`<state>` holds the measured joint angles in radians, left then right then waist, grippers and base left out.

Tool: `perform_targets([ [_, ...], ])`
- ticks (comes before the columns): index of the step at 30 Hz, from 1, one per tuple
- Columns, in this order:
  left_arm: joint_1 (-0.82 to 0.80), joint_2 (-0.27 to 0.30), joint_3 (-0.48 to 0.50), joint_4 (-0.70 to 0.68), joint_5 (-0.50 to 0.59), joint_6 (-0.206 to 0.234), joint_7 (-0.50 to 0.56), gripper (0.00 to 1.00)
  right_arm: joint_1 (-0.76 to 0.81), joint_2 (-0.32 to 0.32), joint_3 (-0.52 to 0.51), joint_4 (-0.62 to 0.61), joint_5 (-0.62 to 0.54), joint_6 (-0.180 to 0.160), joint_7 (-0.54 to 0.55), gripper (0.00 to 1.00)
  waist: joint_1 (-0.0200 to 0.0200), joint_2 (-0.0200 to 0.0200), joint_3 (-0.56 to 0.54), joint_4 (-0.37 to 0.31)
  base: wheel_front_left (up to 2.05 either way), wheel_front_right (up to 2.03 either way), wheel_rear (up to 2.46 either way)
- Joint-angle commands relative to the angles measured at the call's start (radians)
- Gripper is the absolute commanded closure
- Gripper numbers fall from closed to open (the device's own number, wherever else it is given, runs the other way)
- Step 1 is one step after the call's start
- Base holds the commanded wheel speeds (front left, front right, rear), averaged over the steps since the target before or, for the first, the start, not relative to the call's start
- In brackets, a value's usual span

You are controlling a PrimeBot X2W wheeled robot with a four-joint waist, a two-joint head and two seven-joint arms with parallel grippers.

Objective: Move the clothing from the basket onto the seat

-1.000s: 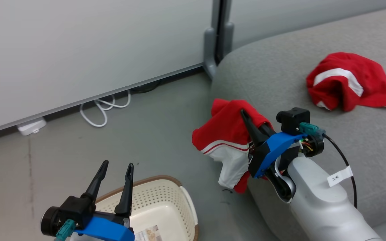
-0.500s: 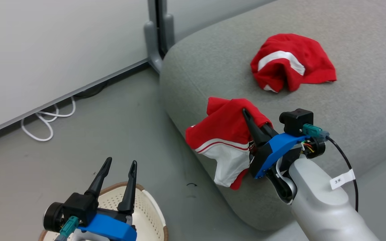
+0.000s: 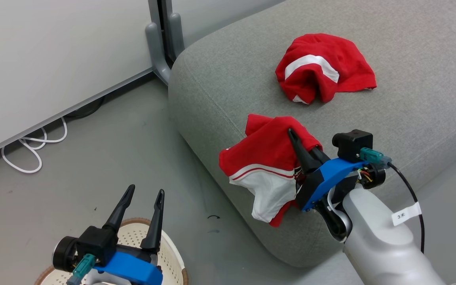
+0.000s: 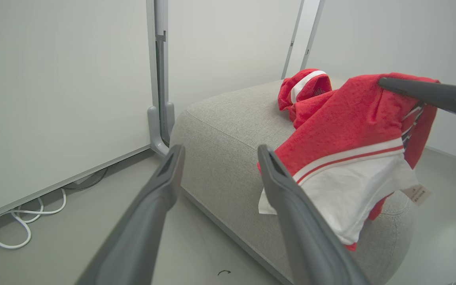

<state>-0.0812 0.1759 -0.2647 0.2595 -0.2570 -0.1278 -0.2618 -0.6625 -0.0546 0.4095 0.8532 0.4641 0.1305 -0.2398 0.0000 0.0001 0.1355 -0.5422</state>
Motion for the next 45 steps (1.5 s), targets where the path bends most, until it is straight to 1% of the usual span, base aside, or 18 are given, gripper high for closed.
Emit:
perform_targets([
  [1,-0.014,0.004,0.0,0.0,-0.005,-0.003,-0.005,0.0,0.0,0.003,-0.006,-0.006,-0.005,0.0,-0.001,1.0,0.0,-0.0001,0.0,0.002,0.0,0.0,0.0],
  [7,-0.023,0.009,-0.01,-0.005,-0.002,-0.003,-0.005,0.0,-0.067,-0.004,-0.054,-0.026,-0.009,0.0,-0.001,1.0,0.0,-0.0001,0.012,0.015,0.0,0.0,0.0],
  [11,-0.032,0.017,-0.018,-0.014,0.002,-0.003,-0.005,0.0,-0.151,-0.033,-0.091,-0.046,-0.017,0.0,0.021,1.0,0.0,-0.0001,0.035,0.026,0.0,0.0,0.0],
  [14,-0.041,0.026,-0.021,-0.021,0.004,-0.003,-0.005,0.0,-0.243,-0.069,-0.128,-0.066,-0.018,0.0,0.052,1.0,0.0,-0.0001,0.061,0.036,0.0,0.0,0.0],
  [18,-0.064,0.037,-0.032,-0.036,0.001,-0.003,-0.005,0.0,-0.356,-0.127,-0.178,-0.082,0.004,0.0,0.111,1.0,0.0,-0.0001,0.108,0.062,0.0,0.0,0.0],
  [21,-0.087,0.055,-0.043,-0.056,0.001,-0.003,-0.005,0.0,-0.443,-0.194,-0.207,-0.103,0.004,0.0,0.148,1.0,0.0,-0.0001,0.158,0.085,0.0,0.0,0.0],
  [24,-0.108,0.072,-0.055,-0.083,0.014,-0.003,-0.005,0.0,-0.512,-0.264,-0.26,-0.117,-0.016,0.0,0.161,1.0,0.0,-0.0001,0.219,0.106,0.0,0.0,0.0],
  [28,-0.14,0.102,-0.064,-0.128,0.033,-0.003,-0.005,0.0,-0.584,-0.337,-0.364,-0.114,-0.048,0.0,0.15,1.0,0.0,-0.0001,0.313,0.13,0.0,0.0,0.0],
  [30,-0.179,0.129,-0.071,-0.178,0.054,-0.003,-0.005,0.0,-0.609,-0.373,-0.463,-0.083,-0.083,0.0,0.113,1.0,0.0,-0.0001,0.4,0.146,0.0,0.0,0.0],
  [31,-0.204,0.142,-0.079,-0.202,0.062,-0.003,-0.004,0.0,-0.597,-0.375,-0.516,-0.064,-0.083,0.0,0.077,1.0,0.0,-0.0001,0.439,0.156,0.0,0.0,0.0],
  [34,-0.239,0.155,-0.089,-0.234,0.066,-0.003,0.003,0.0,-0.553,-0.366,-0.583,-0.009,-0.086,0.0,0.042,1.0,0.0,-0.0001,0.485,0.172,0.0,0.0,0.0],
  [36,-0.255,0.164,-0.091,-0.251,0.069,-0.003,0.009,0.0,-0.535,-0.351,-0.615,0.031,-0.094,0.0,0.029,1.0,0.0,-0.0001,0.508,0.179,0.0,0.0,0.0],
  [39,-0.266,0.174,-0.097,-0.271,0.072,-0.003,0.013,0.0,-0.511,-0.333,-0.63,0.09,-0.12,0.0,0.017,1.0,0.0,-0.0001,0.531,0.189,0.0,0.0,0.0],
  [40,-0.267,0.176,-0.098,-0.273,0.072,-0.003,0.012,0.0,-0.503,-0.328,-0.631,0.107,-0.13,0.0,0.014,0.85,0.0,-0.0001,0.535,0.192,0.0,0.0,0.0],
  [41,-0.266,0.176,-0.099,-0.274,0.069,-0.002,0.013,0.0,-0.496,-0.325,-0.634,0.127,-0.141,0.0,0.012,0.57,0.0,-0.0001,0.537,0.195,0.0,0.0,0.0],
  [42,-0.263,0.176,-0.1,-0.274,0.067,-0.001,0.013,0.0,-0.492,-0.321,-0.639,0.152,-0.147,0.0,0.018,0.0,0.0,-0.0001,0.538,0.199,0.0,0.0,0.0],
  [43,-0.263,0.176,-0.1,-0.274,0.067,-0.001,0.013,0.0,-0.492,-0.321,-0.639,0.152,-0.147,0.0,0.018,0.0,0.0,-0.0001,0.538,0.199,0.0,0.0,0.0],
  [45,-0.252,0.173,-0.101,-0.267,0.055,0.001,0.015,0.0,-0.488,-0.31,-0.636,0.196,-0.168,0.0,0.033,0.0,0.0,-0.0001,0.534,0.204,0.0,0.0,0.0],
])
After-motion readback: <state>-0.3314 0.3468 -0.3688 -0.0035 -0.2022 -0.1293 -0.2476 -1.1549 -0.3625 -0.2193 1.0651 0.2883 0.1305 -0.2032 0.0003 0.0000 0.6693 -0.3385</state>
